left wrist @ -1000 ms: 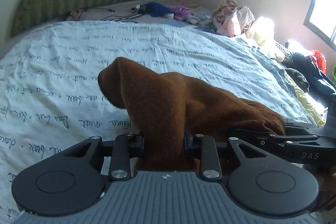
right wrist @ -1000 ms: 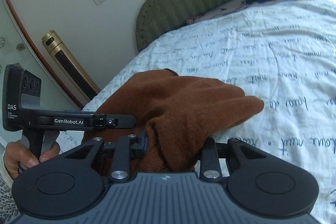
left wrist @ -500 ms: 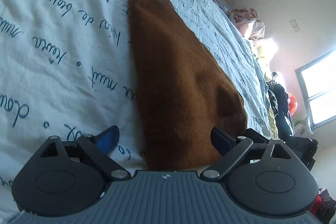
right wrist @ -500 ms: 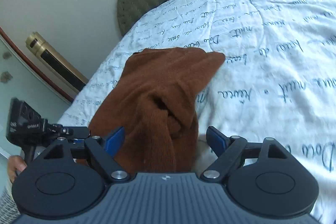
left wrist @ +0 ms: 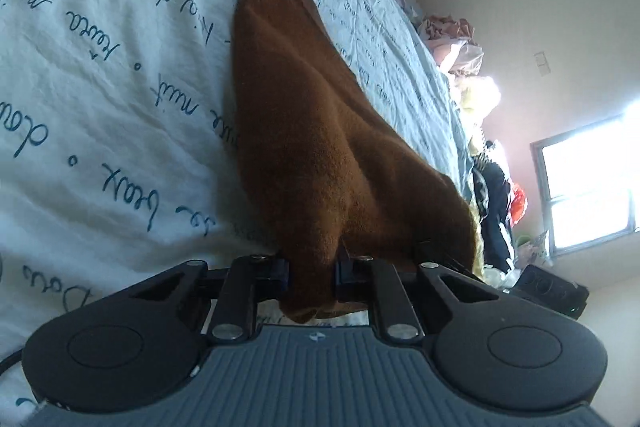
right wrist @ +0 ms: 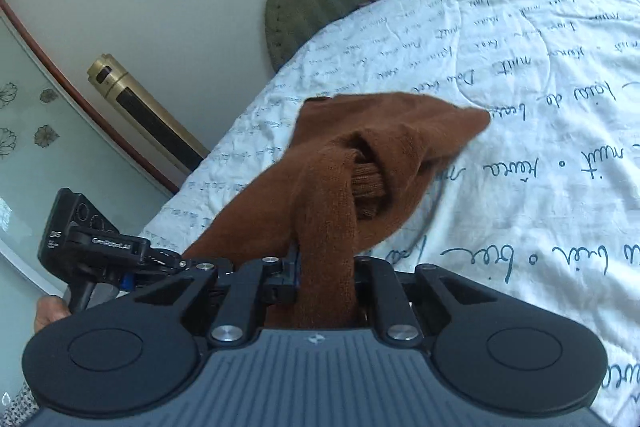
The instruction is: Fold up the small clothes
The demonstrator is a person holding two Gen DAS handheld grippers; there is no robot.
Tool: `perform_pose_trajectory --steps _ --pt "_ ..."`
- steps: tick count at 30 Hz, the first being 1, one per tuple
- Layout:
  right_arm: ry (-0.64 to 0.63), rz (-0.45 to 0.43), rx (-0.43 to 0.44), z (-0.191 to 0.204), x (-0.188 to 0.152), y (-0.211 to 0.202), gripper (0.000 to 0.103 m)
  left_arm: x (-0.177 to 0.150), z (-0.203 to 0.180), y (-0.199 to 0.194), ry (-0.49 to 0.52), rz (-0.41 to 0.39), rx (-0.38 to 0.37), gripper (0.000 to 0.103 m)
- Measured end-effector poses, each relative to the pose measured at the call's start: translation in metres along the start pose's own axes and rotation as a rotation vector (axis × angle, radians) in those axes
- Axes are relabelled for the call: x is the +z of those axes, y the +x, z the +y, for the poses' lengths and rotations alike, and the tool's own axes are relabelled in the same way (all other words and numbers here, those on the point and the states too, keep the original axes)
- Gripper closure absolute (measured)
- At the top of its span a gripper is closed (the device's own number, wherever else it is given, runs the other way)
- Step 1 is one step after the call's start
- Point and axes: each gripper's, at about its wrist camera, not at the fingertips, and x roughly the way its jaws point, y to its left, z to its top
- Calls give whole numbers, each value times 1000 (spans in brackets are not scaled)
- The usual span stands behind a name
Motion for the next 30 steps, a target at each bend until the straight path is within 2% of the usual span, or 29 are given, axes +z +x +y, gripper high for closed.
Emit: perform_pose_trajectory --steps 1,2,3,4,5,6,7,8,9,10,11,13,16,17,18,20,22,23,25,28,30 --pt "-14 15 -12 5 -5 -1 90 -6 4 2 22 6 55 83" --pt "-11 57 -20 7 -13 3 87 -10 8 5 35 12 102 78" --pt "-11 106 -24 7 -21 9 83 -13 15 8 31 27 122 74" --pt "-16 146 -53 5 -28 16 78 -15 21 8 12 37 93 67" --pt "5 153 -90 -2 -35 18 61 -15 25 2 0 37 71 66" --pt "38 127 -78 -11 -37 13 46 -14 22 -4 12 21 77 64" --pt "83 88 -52 -20 -35 5 41 -11 16 -14 54 -15 111 50" --pt "135 43 -43 -31 -32 -4 27 -8 11 -20 84 -42 136 30" --pt "165 5 -43 -39 -27 -12 19 -3 6 -27 108 -77 151 22" --pt "178 -40 -46 -48 -21 -18 19 5 2 -31 123 -111 161 19" --pt "207 -77 -54 -58 -14 -21 19 12 -3 -32 133 -126 170 21" --pt "293 -93 -34 -81 -1 -17 19 28 -11 -28 153 -152 183 21" --pt "306 -105 -65 -99 17 -2 20 49 -19 -18 154 -176 217 21" --pt "309 -101 -75 -103 22 5 25 55 -24 -13 157 -175 212 20" --pt "313 -94 -75 -106 26 10 37 59 -27 -9 162 -174 209 20" --pt "300 -78 -76 -108 35 19 44 68 -35 -1 191 -182 208 19" --pt "257 -49 -115 -104 38 28 85 79 -45 11 233 -204 244 19" --pt "214 -50 -160 -99 39 28 99 84 -50 17 253 -212 271 19" --pt "159 -64 -171 -88 41 28 99 98 -63 35 314 -233 340 21" --pt "108 -85 -193 -76 46 28 99 119 -79 60 376 -249 364 28" --pt "101 -90 -199 -75 52 27 99 129 -89 75 414 -252 354 30"
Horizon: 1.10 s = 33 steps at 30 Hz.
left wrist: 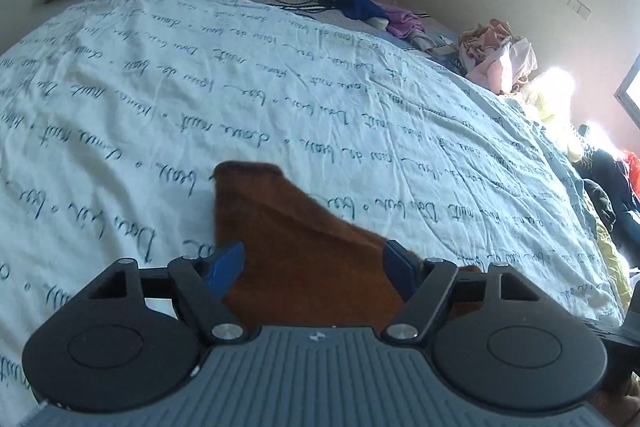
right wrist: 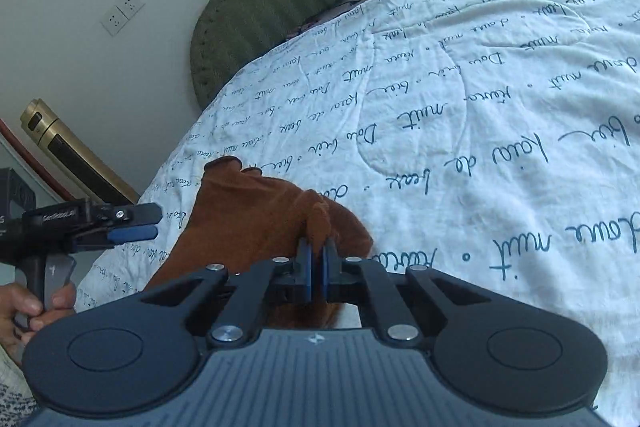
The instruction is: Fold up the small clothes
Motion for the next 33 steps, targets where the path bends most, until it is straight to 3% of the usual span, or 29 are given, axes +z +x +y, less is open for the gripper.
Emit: perform_pose_trajectory --steps 3,5,6,7,9,13,15,16,17,18,21,24,26,28,30,33 --pt "-11 0 -11 2 5 4 99 4 -18 24 104 1 40 35" --pt "-15 5 -21 4 9 11 99 -3 -24 46 187 37 150 49" --pt "-21 3 -24 5 10 13 99 -9 -19 57 193 69 198 50" --pt "-23 -4 -17 6 11 14 99 -15 -13 64 197 88 226 49" --pt "-27 -16 -23 8 13 17 99 -22 -1 61 203 43 239 49" --pt "-57 33 -129 -9 5 33 98 -23 8 54 172 37 287 49" --pt "9 34 -81 -24 1 33 97 -28 5 51 217 25 320 49" --pt "39 33 -60 -28 0 31 96 -30 6 49 224 21 337 44" --pt "58 35 -55 -30 0 27 86 -30 8 48 218 24 361 34" --pt "56 33 -59 -28 -1 24 72 -29 12 44 190 28 364 35" --pt "18 8 -54 -16 -5 6 42 -26 25 18 80 26 290 41" --pt "-47 -8 -30 4 -17 -14 42 -37 19 -25 32 -12 136 38" --pt "-67 -19 -40 15 -25 -25 42 -53 9 -52 11 -28 38 23" --pt "-106 -36 -64 27 -32 -34 42 -72 -5 -66 20 -19 -50 21" --pt "-149 -48 -106 39 -39 -38 42 -92 -22 -67 65 -2 -67 21" --pt "-255 -72 -209 62 -47 -40 42 -115 -37 -57 152 18 12 19"
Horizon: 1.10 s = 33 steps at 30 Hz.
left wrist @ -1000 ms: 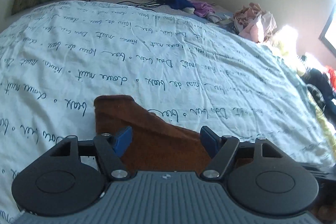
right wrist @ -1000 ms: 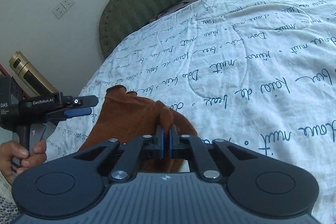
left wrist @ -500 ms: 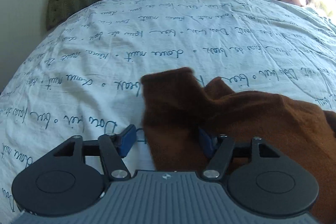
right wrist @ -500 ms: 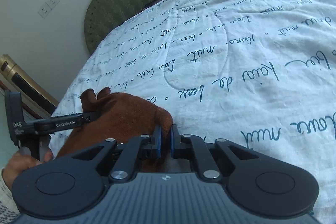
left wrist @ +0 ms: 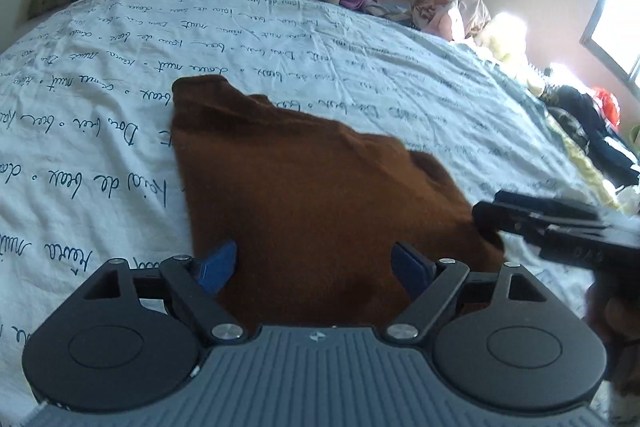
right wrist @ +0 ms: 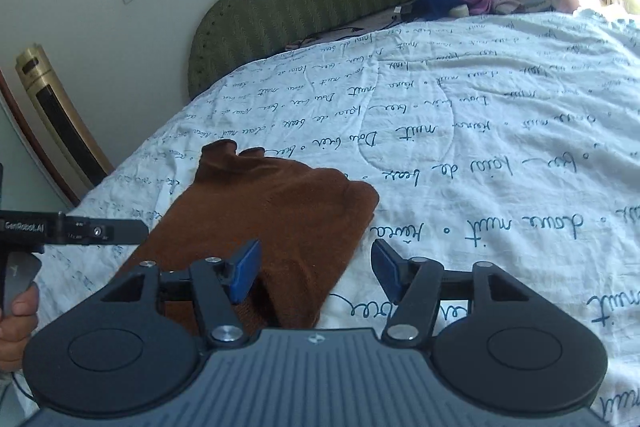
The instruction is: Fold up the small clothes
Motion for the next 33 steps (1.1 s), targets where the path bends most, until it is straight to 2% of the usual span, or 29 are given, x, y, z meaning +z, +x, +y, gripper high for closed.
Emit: perform_pose_trajectory --steps 1,3,5,7,16,23,26,30,33 --pt "-38 -3 -30 8 0 -1 42 -8 0 7 22 14 48 18" --pt "-86 -10 -57 21 -1 -1 42 -18 3 13 22 22 87 7" --pt "-123 -3 -78 32 -2 3 42 -24 20 21 -65 62 55 2" --pt "-168 -3 -108 42 -5 7 42 -27 26 17 -69 46 56 1" --pt "-175 49 -104 56 -13 26 43 -37 29 11 -61 13 78 0" --pt "-233 77 -106 68 -20 45 43 -45 31 5 -57 -8 104 0" --pt "-235 78 -127 62 -19 51 28 -46 30 -2 -66 -9 115 0" --pt "-199 63 -121 57 -15 29 27 -50 25 -23 -60 -35 152 0" --pt "-179 52 -131 52 -23 3 21 -57 25 -39 -68 -53 225 0"
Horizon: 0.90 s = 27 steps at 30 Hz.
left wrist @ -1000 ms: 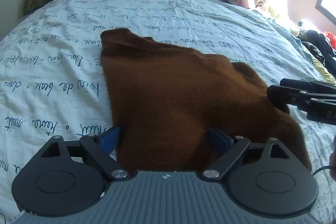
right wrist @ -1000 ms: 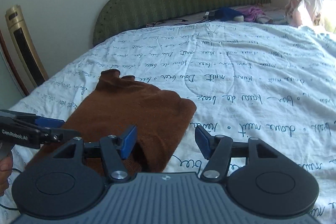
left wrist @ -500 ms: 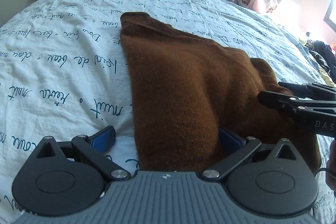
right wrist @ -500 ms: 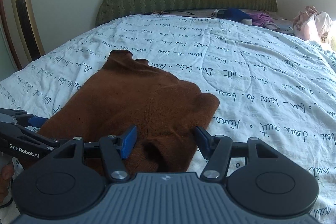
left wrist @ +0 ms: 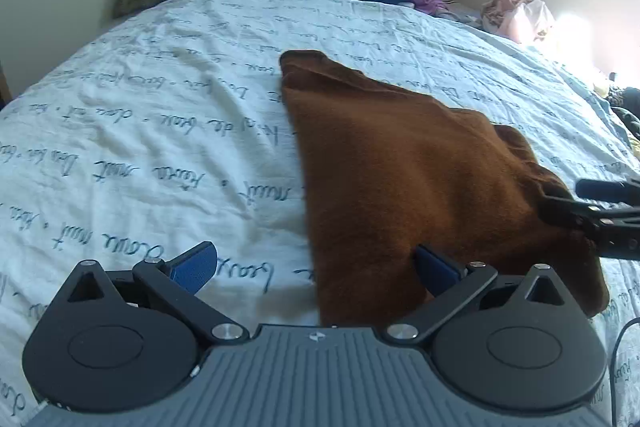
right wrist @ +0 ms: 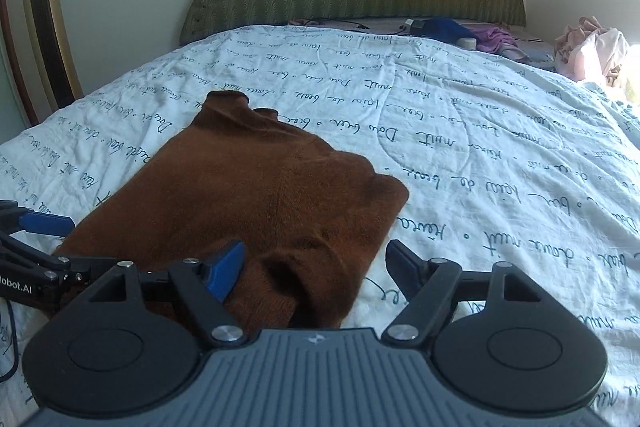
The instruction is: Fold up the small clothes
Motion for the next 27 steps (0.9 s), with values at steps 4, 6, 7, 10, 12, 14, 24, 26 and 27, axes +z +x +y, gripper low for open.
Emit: perform_pose_trajectory --steps 4,6,7,10,12,14,24,26,27 --pt "123 55 -32 -17 -33 -22 0 -14 15 -7 -69 37 28 0" --pt "158 68 -54 -19 -51 -27 0 -21 22 -4 -100 65 0 0" --pt "186 74 -52 -21 -59 -27 0 -25 24 -3 -113 68 -10 0" --pt "245 40 -85 -22 -70 -35 0 -31 24 -8 -123 41 -7 0" --pt "281 31 -50 -21 -75 -46 0 -33 22 -10 -126 36 -5 0" --pt "281 8 40 -17 -82 -60 0 -35 21 -10 -130 24 0 0" --pt "26 99 -105 49 -67 -11 0 -41 1 -7 -144 -19 64 0" --pt "44 91 -119 54 -66 -6 0 -43 -4 -6 -131 -33 82 0" --pt "56 85 -127 54 -65 -4 0 -44 -6 -6 -123 -36 89 0"
